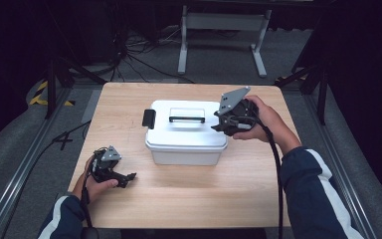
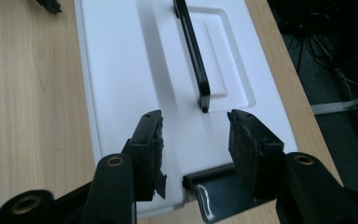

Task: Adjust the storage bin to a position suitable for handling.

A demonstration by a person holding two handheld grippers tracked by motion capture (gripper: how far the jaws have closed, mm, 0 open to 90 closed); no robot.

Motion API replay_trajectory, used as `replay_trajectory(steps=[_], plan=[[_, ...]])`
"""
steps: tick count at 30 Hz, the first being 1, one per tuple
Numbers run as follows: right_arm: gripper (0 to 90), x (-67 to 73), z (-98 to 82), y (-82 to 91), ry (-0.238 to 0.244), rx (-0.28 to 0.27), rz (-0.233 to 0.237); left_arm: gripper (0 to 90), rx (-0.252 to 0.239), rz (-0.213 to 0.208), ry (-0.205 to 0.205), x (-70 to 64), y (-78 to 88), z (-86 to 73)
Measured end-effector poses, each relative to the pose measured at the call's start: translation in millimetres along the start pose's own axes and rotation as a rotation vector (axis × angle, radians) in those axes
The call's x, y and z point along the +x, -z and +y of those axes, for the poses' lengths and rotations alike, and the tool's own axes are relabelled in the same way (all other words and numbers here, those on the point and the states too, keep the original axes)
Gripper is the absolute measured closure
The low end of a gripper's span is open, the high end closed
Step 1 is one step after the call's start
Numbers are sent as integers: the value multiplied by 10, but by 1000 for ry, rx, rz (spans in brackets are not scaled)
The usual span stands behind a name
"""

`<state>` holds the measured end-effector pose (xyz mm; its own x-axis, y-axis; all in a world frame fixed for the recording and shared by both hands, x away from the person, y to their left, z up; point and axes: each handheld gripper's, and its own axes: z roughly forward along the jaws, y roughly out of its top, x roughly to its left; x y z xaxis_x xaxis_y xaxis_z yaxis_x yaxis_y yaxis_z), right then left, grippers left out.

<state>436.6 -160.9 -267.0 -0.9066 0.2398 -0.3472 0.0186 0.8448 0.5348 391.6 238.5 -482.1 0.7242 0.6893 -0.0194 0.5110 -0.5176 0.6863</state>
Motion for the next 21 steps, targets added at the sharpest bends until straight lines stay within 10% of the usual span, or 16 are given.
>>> replay_trajectory(steps=[21], plan=[[673, -144, 414, -439, 66, 146, 66, 4, -1, -1, -2, 2, -1, 0]])
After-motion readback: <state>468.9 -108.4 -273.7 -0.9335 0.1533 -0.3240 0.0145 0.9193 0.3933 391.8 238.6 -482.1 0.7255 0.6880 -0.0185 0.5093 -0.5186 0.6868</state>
